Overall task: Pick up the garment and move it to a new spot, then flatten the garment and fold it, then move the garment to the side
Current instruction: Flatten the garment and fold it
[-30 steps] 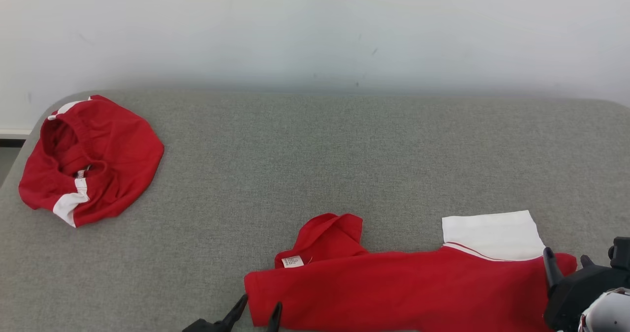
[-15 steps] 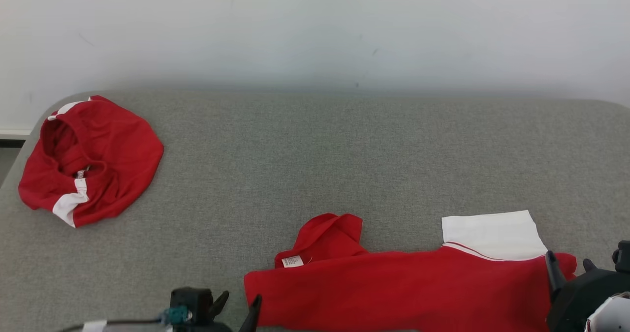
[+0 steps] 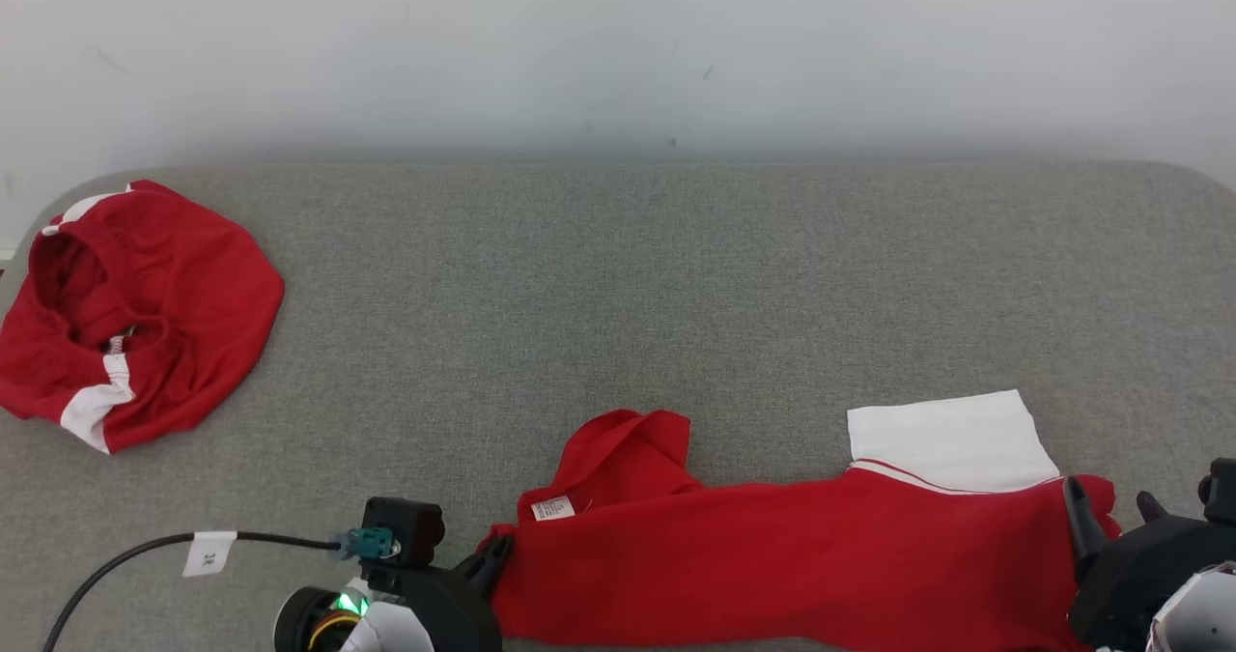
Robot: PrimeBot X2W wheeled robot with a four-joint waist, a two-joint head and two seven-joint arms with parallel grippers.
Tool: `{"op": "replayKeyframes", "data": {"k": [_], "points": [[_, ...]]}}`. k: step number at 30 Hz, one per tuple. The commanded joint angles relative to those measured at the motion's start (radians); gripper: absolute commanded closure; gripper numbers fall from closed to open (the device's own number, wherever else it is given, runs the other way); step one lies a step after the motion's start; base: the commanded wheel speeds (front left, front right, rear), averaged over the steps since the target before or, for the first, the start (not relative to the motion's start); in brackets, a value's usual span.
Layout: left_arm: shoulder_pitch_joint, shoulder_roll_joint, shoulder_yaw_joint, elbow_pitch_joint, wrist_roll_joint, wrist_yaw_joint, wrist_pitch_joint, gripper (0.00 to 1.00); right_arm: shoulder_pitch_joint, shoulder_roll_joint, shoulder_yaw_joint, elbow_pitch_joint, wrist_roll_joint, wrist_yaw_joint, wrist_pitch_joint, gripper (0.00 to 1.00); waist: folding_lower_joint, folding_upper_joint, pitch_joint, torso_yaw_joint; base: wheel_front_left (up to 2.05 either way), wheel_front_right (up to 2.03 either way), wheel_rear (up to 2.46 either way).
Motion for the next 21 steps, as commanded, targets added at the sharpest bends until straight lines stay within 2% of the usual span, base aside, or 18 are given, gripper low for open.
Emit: {"op": "replayKeyframes", "data": {"k": [1, 4, 10, 13, 16, 21], "points": [[-0.019, -0.002, -0.003, 0.006, 0.008, -0.005, -0.01, 1.0, 0.002, 0.001, -0.001, -0.005, 0.006, -0.002, 0.002, 0.0, -0.0001, 0.0, 0.001, 0.0, 0.0, 0.0, 0.0], [-0.058, -0.002, -0.003, 0.006, 0.043, -0.007, -0.064, 1.0, -0.001, 0.001, 0.001, -0.01, 0.011, -0.002, 0.005, 0.0, -0.0001, 0.0, 0.002, 0.001, 0.0, 0.0, 0.0], [-0.171, -0.006, 0.021, -0.033, 0.172, 0.034, -0.312, 1.0, -0.006, 0.001, 0.003, -0.015, 0.013, -0.002, 0.004, 0.0, -0.0001, 0.0, 0.004, 0.011, 0.0, 0.0, 0.0], [-0.202, -0.018, 0.031, -0.07, 0.209, 0.041, -0.386, 1.0, -0.003, 0.001, 0.0, -0.016, 0.014, -0.002, 0.001, 0.0, -0.0001, 0.0, 0.004, 0.019, 0.0, 0.0, 0.0], [-0.142, -0.021, 0.03, -0.085, 0.185, 0.021, -0.395, 1.0, 0.003, 0.001, 0.001, -0.017, 0.017, -0.002, -0.001, 0.0, -0.0001, 0.0, 0.004, 0.021, 0.0, 0.0, 0.0], [0.007, -0.012, 0.01, -0.119, 0.086, -0.009, -0.313, 1.0, 0.015, 0.001, -0.002, -0.019, 0.024, -0.002, -0.001, 0.0, -0.0001, 0.0, 0.006, 0.023, 0.0, 0.0, 0.0]]}}
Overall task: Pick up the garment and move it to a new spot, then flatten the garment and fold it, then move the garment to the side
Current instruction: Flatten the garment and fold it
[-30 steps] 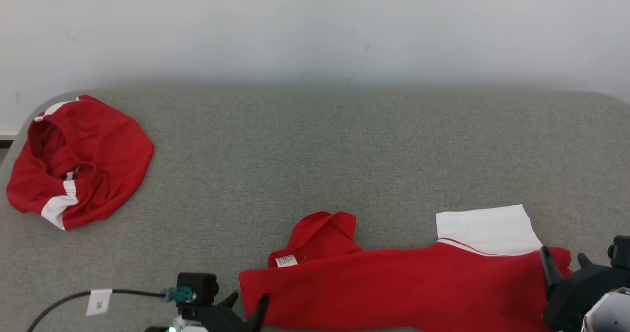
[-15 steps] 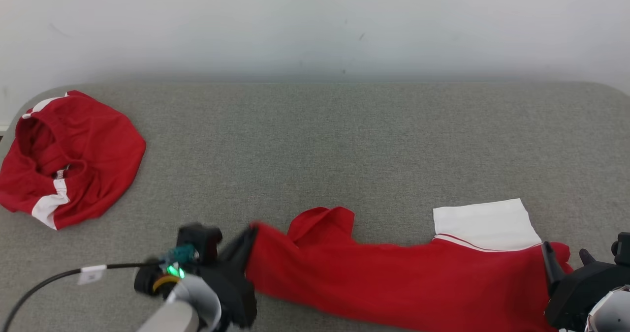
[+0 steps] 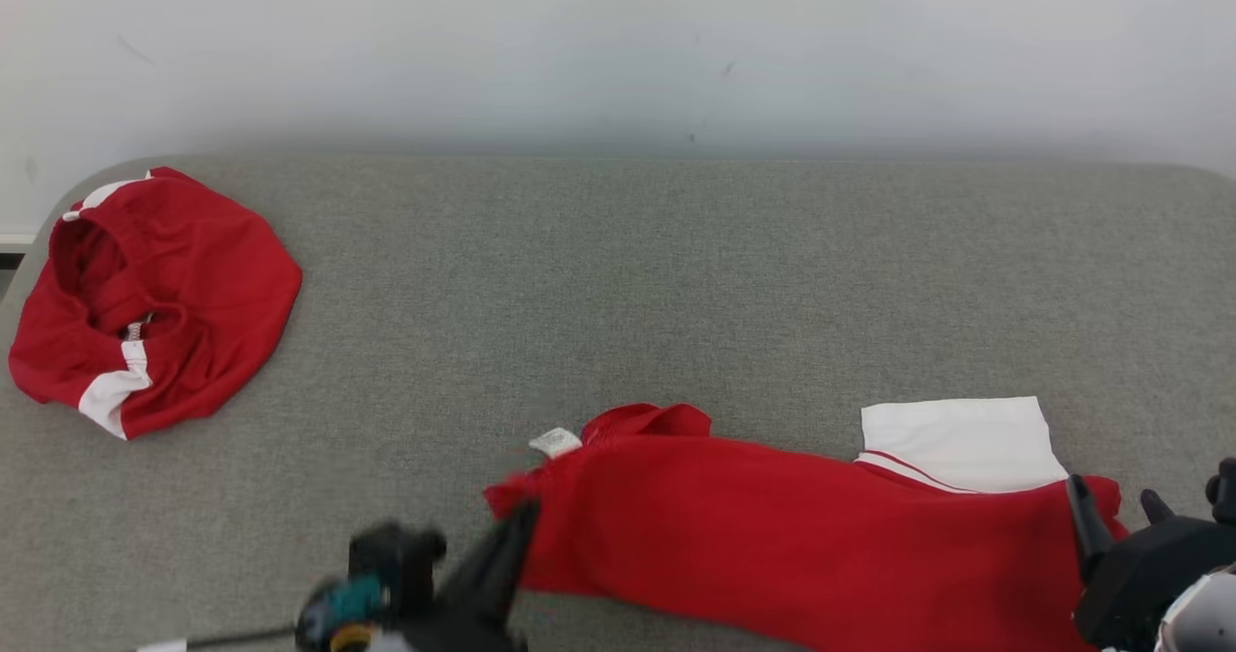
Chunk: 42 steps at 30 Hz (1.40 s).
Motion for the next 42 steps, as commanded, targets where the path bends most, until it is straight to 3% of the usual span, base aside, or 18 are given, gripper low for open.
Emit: {"op": "replayKeyframes", "data": {"k": [1, 8, 13, 14, 15, 22, 26, 30, 33, 36, 37, 39, 40, 42], "points": [[0.056, 0.011, 0.001, -0.026, -0.036, -0.007, 0.025, 1.0, 0.015, 0.001, -0.005, -0.006, 0.008, -0.002, -0.004, 0.0, -0.0001, 0.0, 0.001, 0.003, 0.0, 0.0, 0.0], [0.289, 0.085, -0.002, -0.174, -0.187, 0.015, 0.188, 1.0, 0.033, 0.001, -0.037, -0.01, 0.01, -0.002, -0.006, 0.0, -0.0001, 0.0, 0.0, 0.037, 0.0, 0.0, 0.0], [0.306, 0.101, -0.009, -0.179, -0.185, 0.046, 0.22, 1.0, 0.022, 0.001, -0.018, 0.003, 0.013, -0.002, -0.005, 0.0, -0.0001, 0.0, -0.009, 0.058, 0.0, 0.0, 0.0], [0.3, 0.096, -0.01, -0.169, -0.184, 0.052, 0.225, 0.91, 0.019, 0.001, -0.014, 0.004, 0.015, -0.002, -0.005, 0.0, -0.0001, 0.0, -0.011, 0.059, 0.0, 0.0, 0.0], [0.298, 0.087, -0.01, -0.156, -0.194, 0.06, 0.236, 0.0, 0.017, 0.0, -0.01, 0.006, 0.015, -0.002, -0.004, 0.0, -0.0001, 0.0, -0.013, 0.059, 0.0, 0.0, 0.0], [0.287, 0.103, 0.023, -0.138, -0.212, 0.131, 0.282, 0.0, 0.032, 0.001, -0.006, -0.009, -0.001, -0.002, 0.006, 0.0, -0.0001, 0.0, -0.033, 0.053, 0.0, 0.0, 0.0], [0.27, 0.12, 0.024, -0.154, -0.209, 0.144, 0.314, 0.0, 0.043, 0.001, -0.011, -0.019, 0.002, -0.002, 0.01, 0.0, -0.0001, 0.0, -0.037, 0.046, 0.0, 0.0, 0.0], [0.237, 0.101, 0.003, -0.155, -0.215, 0.151, 0.368, 0.0, 0.043, 0.001, -0.003, -0.018, 0.013, -0.002, 0.016, 0.0, -0.0001, 0.0, -0.037, 0.033, 0.0, 0.0, 0.0], [0.215, 0.09, 0.0, -0.147, -0.227, 0.172, 0.41, 0.24, 0.034, 0.001, 0.005, -0.017, 0.012, -0.002, 0.015, 0.0, -0.0001, 0.0, -0.035, 0.017, 0.0, 0.0, 0.0], [0.218, 0.089, 0.0, -0.149, -0.239, 0.187, 0.435, 0.3, 0.033, 0.001, 0.004, -0.019, 0.008, -0.002, 0.013, 0.0, -0.0001, 0.0, -0.033, 0.007, 0.0, 0.0, 0.0], [0.22, 0.091, -0.003, -0.151, -0.242, 0.19, 0.444, 0.5, 0.032, 0.001, 0.004, -0.019, 0.008, -0.002, 0.013, 0.0, -0.0001, 0.0, -0.031, 0.005, 0.0, 0.0, 0.0], [0.221, 0.094, -0.001, -0.16, -0.244, 0.193, 0.448, 0.56, 0.033, 0.001, 0.001, -0.021, 0.011, -0.002, 0.011, 0.0, -0.0001, 0.0, -0.027, 0.002, 0.0, 0.0, 0.0], [0.222, 0.095, -0.002, -0.163, -0.247, 0.192, 0.453, 0.64, 0.033, 0.001, 0.0, -0.021, 0.012, -0.002, 0.009, 0.0, -0.0001, 0.0, -0.024, 0.001, 0.0, 0.0, 0.0], [0.221, 0.099, -0.003, -0.167, -0.245, 0.194, 0.456, 0.66, 0.034, 0.001, -0.001, -0.019, 0.013, -0.002, 0.008, 0.0, -0.0001, 0.0, -0.022, 0.001, 0.0, 0.0, 0.0]]}}
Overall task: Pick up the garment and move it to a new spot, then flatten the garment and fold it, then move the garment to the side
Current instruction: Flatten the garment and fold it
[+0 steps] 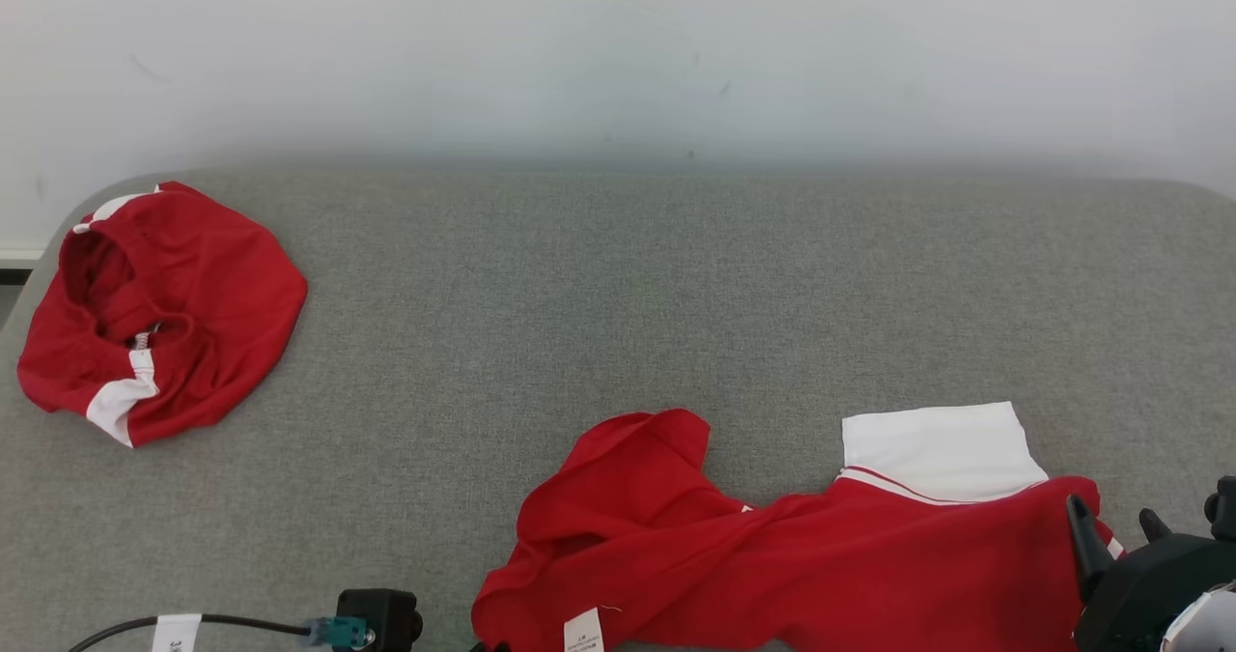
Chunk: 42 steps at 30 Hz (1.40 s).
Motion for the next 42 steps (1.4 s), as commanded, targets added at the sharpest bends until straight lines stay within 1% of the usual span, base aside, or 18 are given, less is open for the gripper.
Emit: {"op": "replayKeyframes", "data": {"k": [1, 2, 6, 10, 14, 15, 21, 28, 30, 33, 34, 35, 36, 37, 38, 39, 41, 42], "points": [[-0.001, 0.006, 0.001, -0.005, -0.002, 0.002, 0.004, 0.81, -0.005, 0.0, -0.001, -0.001, 0.0, -0.002, -0.005, 0.0, 0.0, 0.0, 0.004, -0.001, 0.0, 0.0, 0.0], [-0.002, 0.009, -0.002, -0.007, 0.0, 0.002, 0.006, 1.0, -0.008, 0.0, -0.001, 0.002, 0.0, -0.002, -0.005, 0.0, 0.0, 0.0, 0.006, -0.001, 0.0, 0.0, 0.0], [-0.006, 0.016, -0.006, -0.019, -0.001, 0.0, 0.018, 1.0, -0.029, 0.0, 0.013, 0.011, -0.017, -0.002, 0.005, 0.0, 0.0, 0.0, 0.018, -0.002, 0.0, 0.0, 0.0], [-0.011, 0.023, 0.004, -0.035, -0.002, 0.004, 0.008, 1.0, -0.098, 0.0, 0.028, 0.036, -0.054, -0.002, 0.065, 0.0, 0.0, 0.0, 0.038, -0.005, 0.0, 0.0, 0.0], [-0.024, 0.028, 0.009, -0.048, 0.011, 0.002, -0.005, 1.0, -0.212, -0.045, 0.024, 0.129, -0.098, -0.002, 0.156, 0.0, 0.0, 0.0, 0.071, -0.001, 0.0, 0.0, 0.0], [-0.031, 0.03, 0.009, -0.054, 0.015, -0.003, -0.009, 1.0, -0.277, -0.074, 0.019, 0.192, -0.112, -0.002, 0.172, 0.0, 0.0, 0.0, 0.092, 0.004, 0.0, 0.0, 0.0], [-0.063, 0.032, 0.009, -0.061, 0.022, -0.008, -0.008, 1.0, -0.43, -0.14, 0.03, 0.384, -0.142, -0.002, 0.145, 0.0, 0.0, 0.0, 0.147, 0.021, 0.0, 0.0, 0.0], [-0.078, 0.039, 0.007, -0.062, 0.029, -0.003, -0.003, 1.0, -0.523, -0.175, 0.074, 0.536, -0.157, -0.002, 0.134, 0.0, 0.0, 0.0, 0.179, 0.029, 0.0, 0.0, 0.0], [-0.078, 0.041, 0.009, -0.061, 0.03, -0.001, -0.004, 1.0, -0.533, -0.176, 0.094, 0.56, -0.147, -0.002, 0.139, 0.01, 0.0, 0.0, 0.181, 0.029, 0.0, 0.0, 0.0], [-0.077, 0.044, 0.01, -0.062, 0.026, 0.001, -0.003, 1.0, -0.546, -0.189, 0.123, 0.591, -0.136, -0.002, 0.153, 0.08, 0.0, 0.0, 0.182, 0.027, 0.0, 0.0, 0.0], [-0.076, 0.044, 0.01, -0.063, 0.025, 0.001, -0.003, 1.0, -0.546, -0.192, 0.136, 0.601, -0.131, -0.002, 0.159, 0.23, 0.0, 0.0, 0.182, 0.026, 0.0, 0.0, 0.0], [-0.077, 0.044, 0.009, -0.063, 0.025, 0.001, -0.002, 1.0, -0.548, -0.195, 0.15, 0.61, -0.126, -0.002, 0.165, 0.5, 0.0, 0.0, 0.182, 0.026, 0.0, 0.0, 0.0], [-0.078, 0.044, 0.009, -0.063, 0.024, 0.001, -0.003, 1.0, -0.549, -0.199, 0.163, 0.618, -0.121, -0.002, 0.171, 0.56, 0.0, 0.0, 0.182, 0.026, 0.0, 0.0, 0.0], [-0.079, 0.043, 0.009, -0.063, 0.024, 0.0, -0.003, 1.0, -0.55, -0.202, 0.173, 0.624, -0.116, -0.002, 0.173, 0.79, 0.0, 0.0, 0.182, 0.026, 0.0, 0.0, 0.0], [-0.08, 0.041, 0.012, -0.065, 0.025, 0.0, -0.01, 1.0, -0.551, -0.205, 0.182, 0.625, -0.109, -0.002, 0.17, 0.95, 0.0, 0.0, 0.182, 0.025, 0.0, 0.0, 0.0], [-0.08, 0.04, 0.013, -0.065, 0.024, 0.0, -0.011, 1.0, -0.552, -0.212, 0.19, 0.627, -0.104, -0.002, 0.166, 1.0, 0.0, 0.0, 0.181, 0.025, 0.0, 0.0, 0.0], [-0.084, 0.038, 0.018, -0.068, 0.029, -0.003, -0.029, 1.0, -0.555, -0.22, 0.206, 0.622, -0.091, -0.002, 0.152, 1.0, 0.0, 0.0, 0.177, 0.021, 0.0, 0.0, 0.0], [-0.086, 0.031, 0.026, -0.075, 0.023, -0.013, -0.049, 1.0, -0.557, -0.222, 0.213, 0.614, -0.091, -0.002, 0.138, 1.0, 0.0, 0.0, 0.173, 0.018, 0.0, 0.0, 0.0]]}}
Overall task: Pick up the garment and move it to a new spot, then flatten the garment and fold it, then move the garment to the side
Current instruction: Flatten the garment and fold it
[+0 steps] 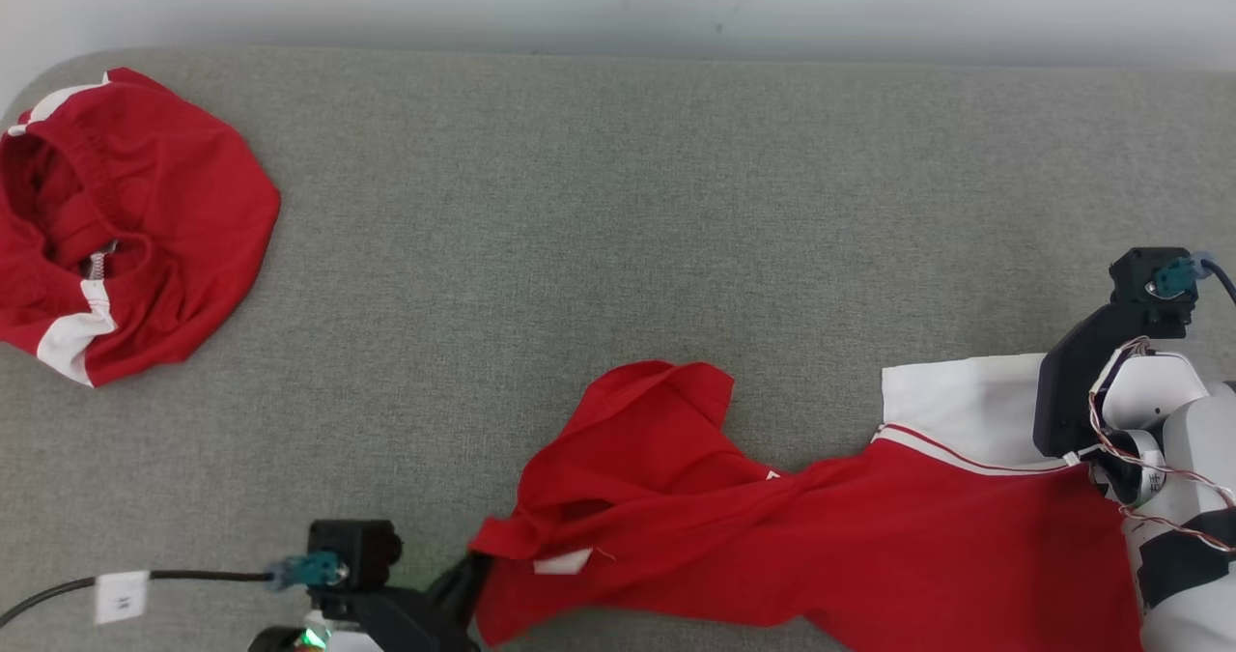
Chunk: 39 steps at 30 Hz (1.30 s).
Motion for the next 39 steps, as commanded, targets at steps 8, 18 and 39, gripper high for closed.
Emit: {"op": "replayKeyframes", "data": {"k": [8, 18, 39], "points": [[-0.067, -0.071, 0.141, -0.04, -0.101, -0.049, -0.155, 1.0, -0.044, -0.041, 0.041, -0.084, 0.036, -0.003, -0.186, 1.0, 0.0, 0.0, -0.062, -0.028, 0.0, 0.0, 0.0], [-0.318, -0.053, 0.265, -0.04, -0.23, -0.106, -0.076, 1.0, -0.169, -0.086, 0.16, -0.184, 0.117, -0.003, -0.313, 1.0, 0.0, 0.0, -0.161, -0.098, 0.0, 0.0, 0.0], [-0.796, -0.033, 0.304, 0.094, -0.147, -0.091, -0.045, 1.0, -0.521, -0.144, 0.29, -0.17, 0.153, -0.002, -0.458, 1.0, 0.0, 0.0, -0.101, -0.189, 0.0, 0.0, 0.0]]}}
